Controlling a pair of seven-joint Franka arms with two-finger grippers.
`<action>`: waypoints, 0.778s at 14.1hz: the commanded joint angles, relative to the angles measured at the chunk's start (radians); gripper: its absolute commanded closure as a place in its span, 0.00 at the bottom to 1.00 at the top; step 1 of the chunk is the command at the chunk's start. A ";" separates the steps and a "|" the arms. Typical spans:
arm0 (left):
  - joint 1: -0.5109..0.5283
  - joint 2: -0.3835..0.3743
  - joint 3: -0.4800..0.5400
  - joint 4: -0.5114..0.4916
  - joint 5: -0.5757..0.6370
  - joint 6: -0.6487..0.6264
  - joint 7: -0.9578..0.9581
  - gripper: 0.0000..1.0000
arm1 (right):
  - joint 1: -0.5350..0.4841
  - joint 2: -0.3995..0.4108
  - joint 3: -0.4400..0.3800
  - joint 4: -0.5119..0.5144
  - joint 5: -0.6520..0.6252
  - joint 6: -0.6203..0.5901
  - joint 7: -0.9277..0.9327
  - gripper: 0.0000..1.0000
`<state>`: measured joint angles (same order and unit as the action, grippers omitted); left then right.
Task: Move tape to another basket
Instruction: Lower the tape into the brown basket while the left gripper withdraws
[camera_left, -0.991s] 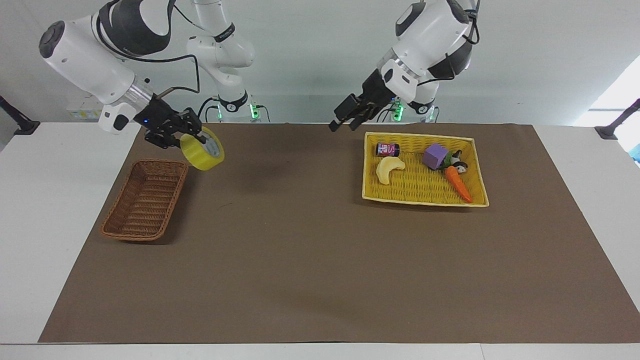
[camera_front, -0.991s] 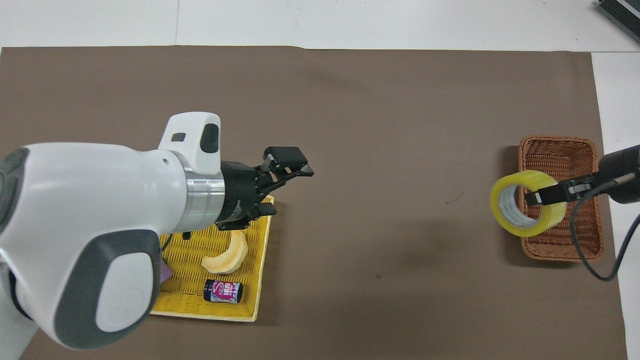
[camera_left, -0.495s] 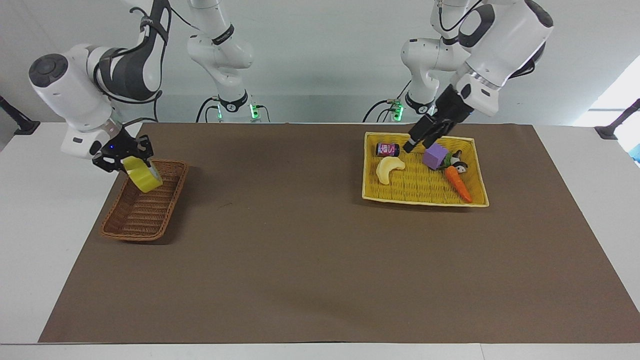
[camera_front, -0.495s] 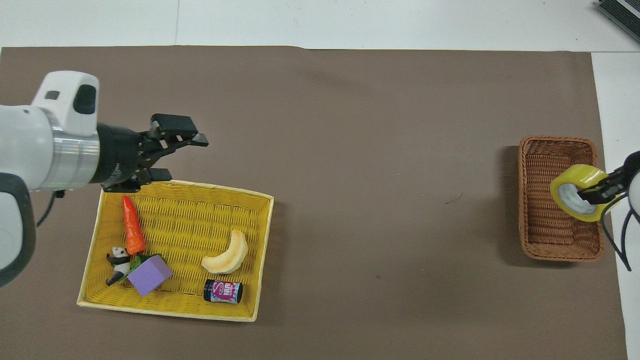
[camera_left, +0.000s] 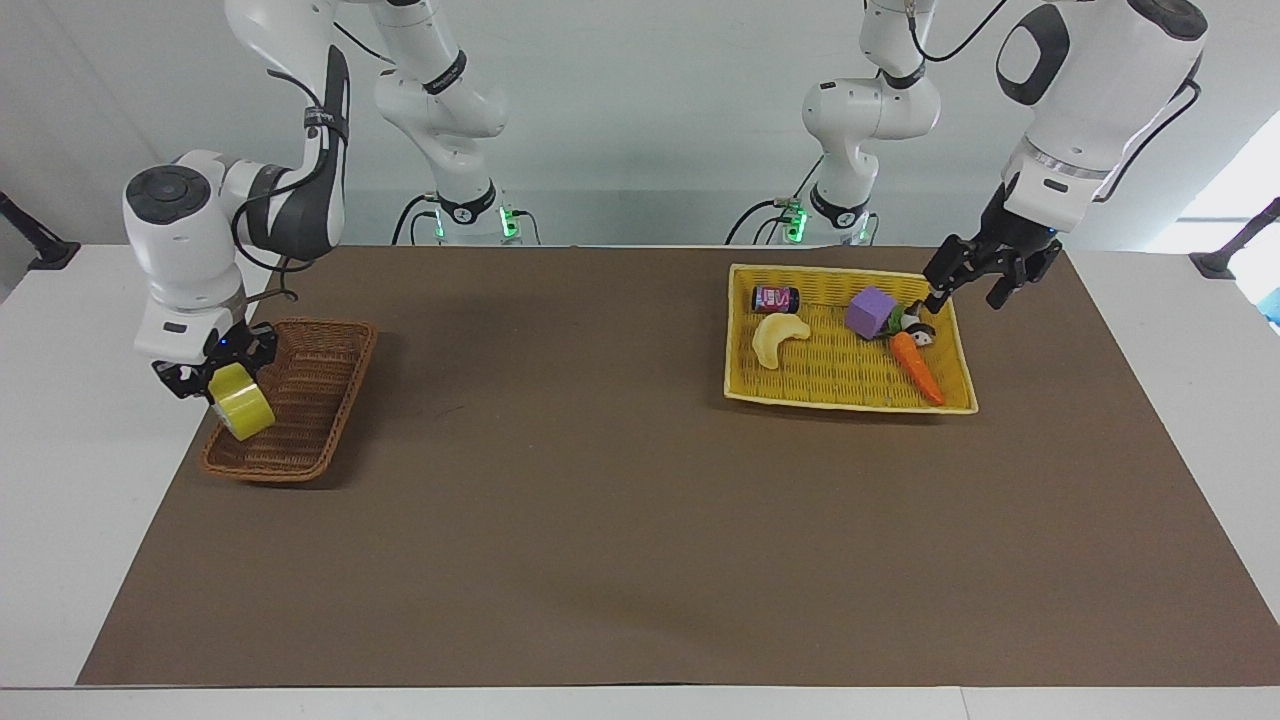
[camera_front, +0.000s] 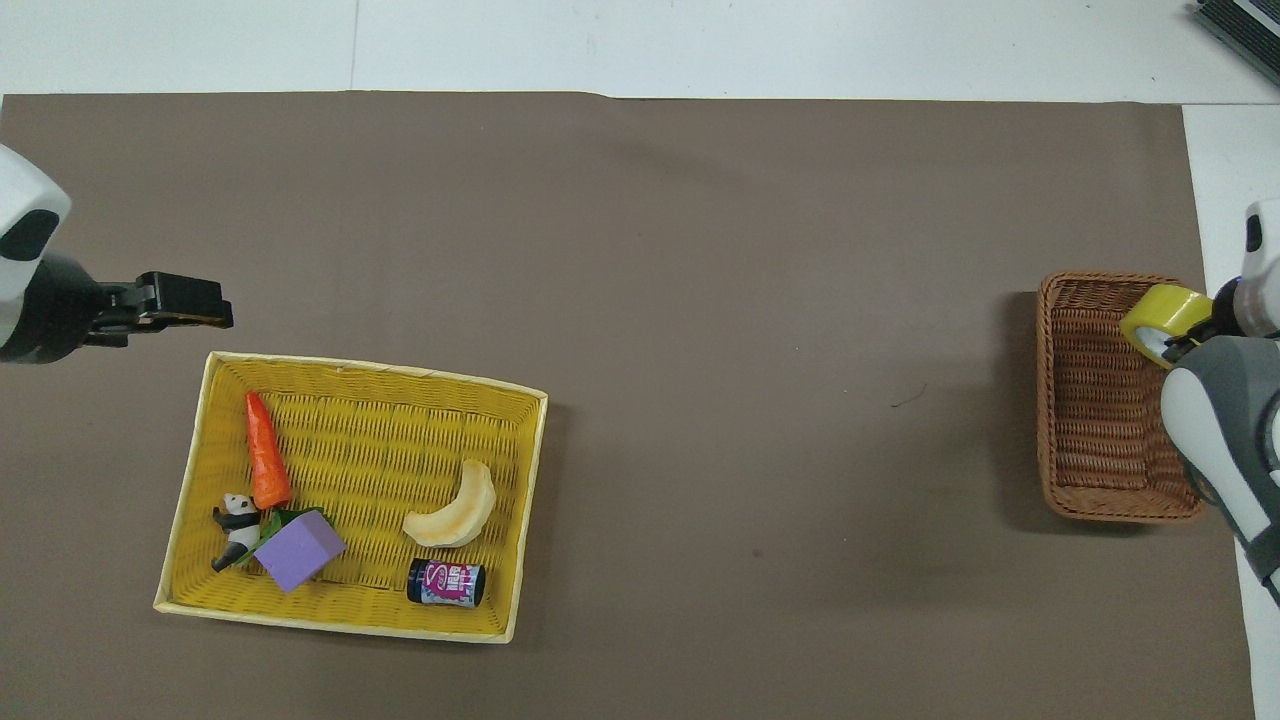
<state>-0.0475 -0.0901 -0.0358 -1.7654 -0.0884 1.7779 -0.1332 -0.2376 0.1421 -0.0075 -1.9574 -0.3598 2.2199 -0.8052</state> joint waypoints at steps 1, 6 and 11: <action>0.029 0.050 -0.007 0.124 0.079 -0.159 0.090 0.00 | 0.007 -0.053 0.001 -0.119 -0.072 0.073 0.119 1.00; 0.029 0.173 -0.013 0.357 0.137 -0.371 0.173 0.00 | 0.027 -0.079 0.004 -0.198 -0.108 0.098 0.198 0.75; 0.035 0.150 -0.006 0.310 0.124 -0.272 0.179 0.00 | 0.060 -0.145 0.006 -0.299 -0.094 0.086 0.282 0.00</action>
<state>-0.0285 0.0614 -0.0365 -1.4567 0.0266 1.4922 0.0274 -0.1831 0.0515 -0.0050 -2.1918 -0.4394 2.2974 -0.5605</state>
